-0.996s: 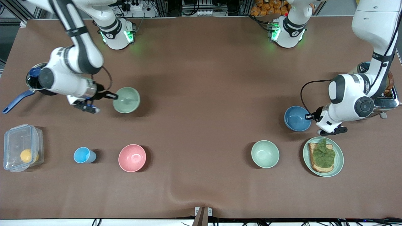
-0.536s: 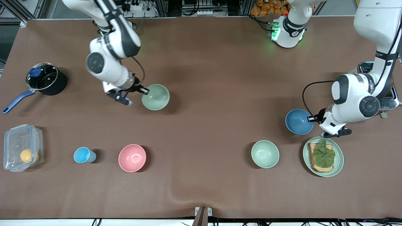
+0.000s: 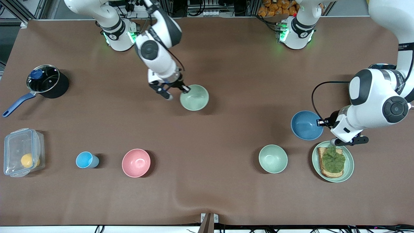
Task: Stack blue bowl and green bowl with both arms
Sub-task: 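Lift the green bowl with the right gripper while the left gripper lifts the blue bowl, then carry the green bowl to mid-table while the left gripper brings the blue bowl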
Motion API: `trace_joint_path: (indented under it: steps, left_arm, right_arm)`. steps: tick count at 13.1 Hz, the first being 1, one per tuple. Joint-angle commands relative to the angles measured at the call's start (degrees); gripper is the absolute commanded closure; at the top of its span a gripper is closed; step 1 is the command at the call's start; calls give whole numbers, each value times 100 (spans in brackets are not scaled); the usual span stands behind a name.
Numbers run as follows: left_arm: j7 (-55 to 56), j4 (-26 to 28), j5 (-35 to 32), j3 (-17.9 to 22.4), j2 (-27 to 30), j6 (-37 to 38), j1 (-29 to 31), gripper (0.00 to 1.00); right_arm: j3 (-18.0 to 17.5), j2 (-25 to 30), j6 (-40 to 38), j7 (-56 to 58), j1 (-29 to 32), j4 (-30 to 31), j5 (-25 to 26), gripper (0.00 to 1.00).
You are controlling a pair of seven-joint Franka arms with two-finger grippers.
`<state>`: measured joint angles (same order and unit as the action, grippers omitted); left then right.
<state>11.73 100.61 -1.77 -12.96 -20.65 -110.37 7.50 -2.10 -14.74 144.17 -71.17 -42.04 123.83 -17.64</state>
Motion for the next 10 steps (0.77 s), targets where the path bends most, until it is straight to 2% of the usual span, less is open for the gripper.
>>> trace_joint_path:
  steps: [1,4,10]
  left_arm:
    - [391,-173,98,-233,-36,200,6,100]
    - [689,-199,98,-461,-36,200,15,100]
    - [1717,-182,98,-963,-62,200,-73,100]
  right_arm:
    - [61,-686,302,-388,-207,-518,-73,100]
    - [61,-959,690,-643,-365,-588,-65,100]
    - [87,-1224,726,-855,-603,-764,-38,100]
